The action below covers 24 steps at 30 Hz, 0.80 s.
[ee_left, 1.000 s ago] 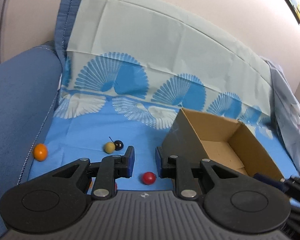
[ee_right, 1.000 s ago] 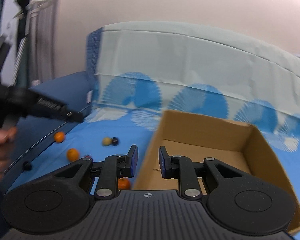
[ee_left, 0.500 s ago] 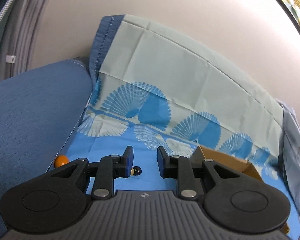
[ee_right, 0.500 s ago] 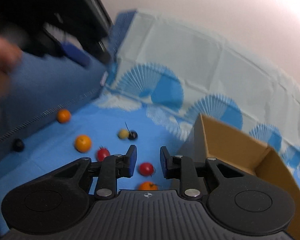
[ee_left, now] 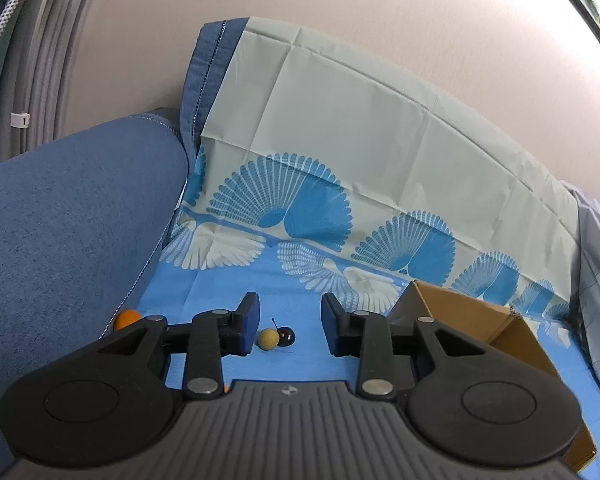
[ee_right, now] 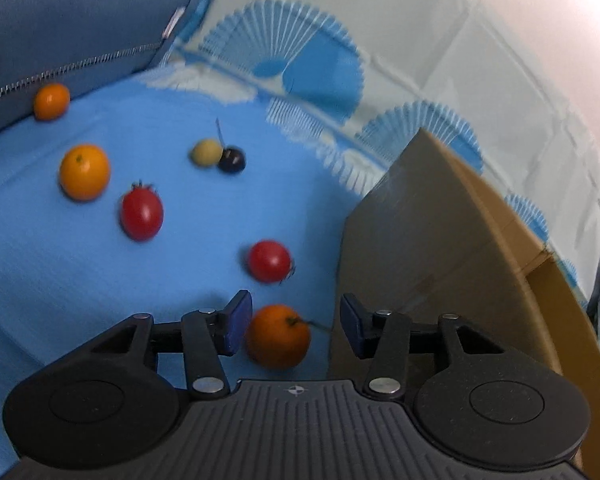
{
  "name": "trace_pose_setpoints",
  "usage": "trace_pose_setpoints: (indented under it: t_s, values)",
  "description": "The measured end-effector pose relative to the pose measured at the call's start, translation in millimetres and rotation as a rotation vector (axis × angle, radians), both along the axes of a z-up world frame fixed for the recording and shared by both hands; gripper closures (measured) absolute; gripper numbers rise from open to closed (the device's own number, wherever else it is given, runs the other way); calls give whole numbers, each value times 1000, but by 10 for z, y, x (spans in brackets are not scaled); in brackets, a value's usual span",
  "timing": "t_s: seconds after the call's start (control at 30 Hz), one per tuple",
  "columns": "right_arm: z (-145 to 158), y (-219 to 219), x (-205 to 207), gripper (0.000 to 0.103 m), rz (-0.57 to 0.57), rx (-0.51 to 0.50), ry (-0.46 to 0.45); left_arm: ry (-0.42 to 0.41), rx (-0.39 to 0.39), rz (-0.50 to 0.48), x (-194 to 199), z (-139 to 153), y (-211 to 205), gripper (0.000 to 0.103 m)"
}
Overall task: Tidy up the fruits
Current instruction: 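Grasp a stemmed mandarin with the right tool while the left tool grasps a red tomato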
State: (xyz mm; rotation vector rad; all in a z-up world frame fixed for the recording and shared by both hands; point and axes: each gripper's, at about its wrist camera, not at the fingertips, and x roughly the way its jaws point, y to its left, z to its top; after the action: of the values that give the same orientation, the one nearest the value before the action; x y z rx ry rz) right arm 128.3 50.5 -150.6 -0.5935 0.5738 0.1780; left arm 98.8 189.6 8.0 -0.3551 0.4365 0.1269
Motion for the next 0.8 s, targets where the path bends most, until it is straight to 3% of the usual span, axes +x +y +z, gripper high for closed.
trace_pose_setpoints:
  t_s: [0.13, 0.2, 0.23, 0.37, 0.47, 0.63, 0.8]
  values:
    - [-66, -27, 70, 57, -9, 49, 88, 6, -5, 3, 11, -11, 5, 65]
    - [-68, -31, 63, 59, -3, 54, 88, 8, -3, 3, 2, -9, 7, 65]
    - [-63, -37, 53, 65, -1, 61, 88, 8, 0, 2, -1, -6, 0, 65]
    - [-22, -111, 66, 66, -3, 113, 100, 6, -4, 12, -15, -3, 14, 65]
    - [77, -127, 10, 66, 21, 165, 117, 8, -80, 78, -52, -38, 179, 62]
    - [262, -92, -194, 66, 124, 256, 166, 37, -289, 245, -124, -201, 610, 63]
    - [168, -45, -191, 64, 147, 247, 307, 73, -337, 311, -87, -285, 761, 63]
